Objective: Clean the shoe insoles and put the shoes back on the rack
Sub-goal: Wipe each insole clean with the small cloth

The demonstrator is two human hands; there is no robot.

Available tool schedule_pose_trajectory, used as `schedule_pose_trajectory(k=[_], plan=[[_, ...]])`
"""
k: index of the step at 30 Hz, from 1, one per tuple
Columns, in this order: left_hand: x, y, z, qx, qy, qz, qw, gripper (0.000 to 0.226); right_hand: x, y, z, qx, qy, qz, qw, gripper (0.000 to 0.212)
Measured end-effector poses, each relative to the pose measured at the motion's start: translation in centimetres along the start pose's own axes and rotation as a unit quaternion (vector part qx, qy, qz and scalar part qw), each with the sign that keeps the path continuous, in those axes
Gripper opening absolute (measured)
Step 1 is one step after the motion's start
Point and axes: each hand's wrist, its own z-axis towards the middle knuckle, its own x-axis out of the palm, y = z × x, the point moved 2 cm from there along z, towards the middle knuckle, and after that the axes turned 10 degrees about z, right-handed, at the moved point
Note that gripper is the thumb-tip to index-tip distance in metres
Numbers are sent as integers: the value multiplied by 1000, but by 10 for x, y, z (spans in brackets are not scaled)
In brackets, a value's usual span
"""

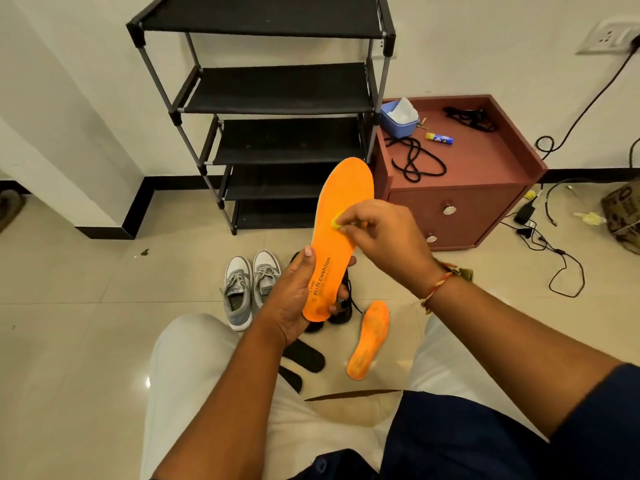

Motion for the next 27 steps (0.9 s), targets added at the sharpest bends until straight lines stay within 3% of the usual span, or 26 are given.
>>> schedule_pose_trajectory(k=[2, 5, 9, 18, 20, 25, 27], plan=[[-1, 0, 0, -3, -3, -10, 1000, 59, 1, 4, -7, -25, 22, 15, 999, 10], [0, 0, -1, -6, 9, -11, 1000, 60, -11, -14, 1, -10, -22, 0, 1000, 10], [4, 1, -3, -15, 32, -9, 999, 55, -25, -52, 24, 103, -74, -16, 992, 10], [-1, 9, 3, -41, -16, -47, 998, 55, 6, -101, 12, 325, -164, 164, 917, 4], [-2, 12, 5, -54, -40, -49, 997, 50, 27, -120, -4, 354, -176, 233, 888, 5], [-5, 20, 16, -83, -113, -10, 990, 30, 58, -122, -38, 492, -181, 415, 744, 19], [-4, 25, 25, -107, -140, 20, 984, 20, 61, -123, -38, 511, -169, 452, 711, 23]])
